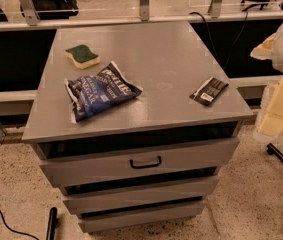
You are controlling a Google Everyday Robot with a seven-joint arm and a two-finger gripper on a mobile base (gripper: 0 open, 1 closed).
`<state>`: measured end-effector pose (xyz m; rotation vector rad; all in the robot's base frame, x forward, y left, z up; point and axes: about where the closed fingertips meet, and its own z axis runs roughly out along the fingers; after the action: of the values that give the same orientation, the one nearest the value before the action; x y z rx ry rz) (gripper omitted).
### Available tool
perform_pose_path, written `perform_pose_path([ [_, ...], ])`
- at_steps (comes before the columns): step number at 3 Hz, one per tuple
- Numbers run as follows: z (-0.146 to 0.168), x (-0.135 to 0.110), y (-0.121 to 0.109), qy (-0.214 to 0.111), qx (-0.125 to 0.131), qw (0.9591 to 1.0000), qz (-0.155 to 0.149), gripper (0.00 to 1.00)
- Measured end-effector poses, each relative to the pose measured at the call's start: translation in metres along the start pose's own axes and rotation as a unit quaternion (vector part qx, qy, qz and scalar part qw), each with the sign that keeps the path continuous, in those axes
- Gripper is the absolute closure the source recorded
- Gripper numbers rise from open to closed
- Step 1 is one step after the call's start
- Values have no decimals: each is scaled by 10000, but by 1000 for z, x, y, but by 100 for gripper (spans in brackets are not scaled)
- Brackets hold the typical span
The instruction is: Pick rxbar chocolate
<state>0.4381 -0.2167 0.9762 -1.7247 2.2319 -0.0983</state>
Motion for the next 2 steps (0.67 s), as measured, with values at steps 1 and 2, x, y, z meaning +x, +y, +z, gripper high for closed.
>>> perform_pose_path([
  [1,0,0,0,0,0,10000,0,0],
  [2,16,-12,-41,-436,195,9987,199,0],
])
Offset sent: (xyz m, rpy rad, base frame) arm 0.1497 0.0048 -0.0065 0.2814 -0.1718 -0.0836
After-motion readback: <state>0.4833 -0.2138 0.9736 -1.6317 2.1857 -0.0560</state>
